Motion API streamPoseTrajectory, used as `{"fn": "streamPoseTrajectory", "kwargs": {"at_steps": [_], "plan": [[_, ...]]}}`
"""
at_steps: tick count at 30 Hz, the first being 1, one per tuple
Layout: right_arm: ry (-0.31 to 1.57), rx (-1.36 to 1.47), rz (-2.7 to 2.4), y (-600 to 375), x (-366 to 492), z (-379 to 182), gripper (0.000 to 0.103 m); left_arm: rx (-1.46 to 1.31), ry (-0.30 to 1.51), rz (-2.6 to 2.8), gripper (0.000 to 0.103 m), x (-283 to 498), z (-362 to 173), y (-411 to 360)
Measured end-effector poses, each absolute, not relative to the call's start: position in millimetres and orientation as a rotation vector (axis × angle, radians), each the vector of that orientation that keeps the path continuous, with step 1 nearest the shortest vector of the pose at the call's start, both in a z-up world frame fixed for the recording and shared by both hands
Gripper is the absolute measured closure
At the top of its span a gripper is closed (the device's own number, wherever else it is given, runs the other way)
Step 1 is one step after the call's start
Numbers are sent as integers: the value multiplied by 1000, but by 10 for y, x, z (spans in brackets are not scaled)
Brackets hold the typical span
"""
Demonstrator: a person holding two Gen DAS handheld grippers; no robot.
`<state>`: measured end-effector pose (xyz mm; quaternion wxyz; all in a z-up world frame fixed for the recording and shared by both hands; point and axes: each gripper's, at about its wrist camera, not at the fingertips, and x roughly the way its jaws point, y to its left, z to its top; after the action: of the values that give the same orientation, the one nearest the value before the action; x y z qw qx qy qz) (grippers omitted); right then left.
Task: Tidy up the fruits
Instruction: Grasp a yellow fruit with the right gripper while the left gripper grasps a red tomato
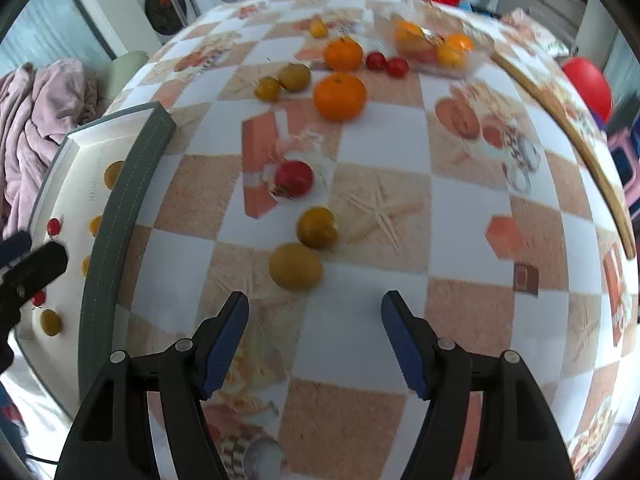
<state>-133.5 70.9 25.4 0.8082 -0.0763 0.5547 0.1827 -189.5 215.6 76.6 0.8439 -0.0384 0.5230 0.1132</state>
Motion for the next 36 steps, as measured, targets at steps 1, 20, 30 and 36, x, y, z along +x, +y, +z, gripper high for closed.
{"fn": "streamPoseTrajectory", "kwargs": {"at_steps": [1, 20, 30, 36], "plan": [[1168, -169, 390, 737, -1336, 252, 32, -80, 1104, 234, 30, -1860, 764, 2139], [1060, -192, 213, 211, -1069, 254, 75, -82, 1130, 53, 29, -1164, 434, 1617], [1081, -147, 191, -85, -972, 255, 75, -34, 1154, 26, 29, -1005, 211, 1444], [1086, -140, 210, -104, -960, 251, 75, -30, 1156, 2, 29, -881, 138, 1275]]}}
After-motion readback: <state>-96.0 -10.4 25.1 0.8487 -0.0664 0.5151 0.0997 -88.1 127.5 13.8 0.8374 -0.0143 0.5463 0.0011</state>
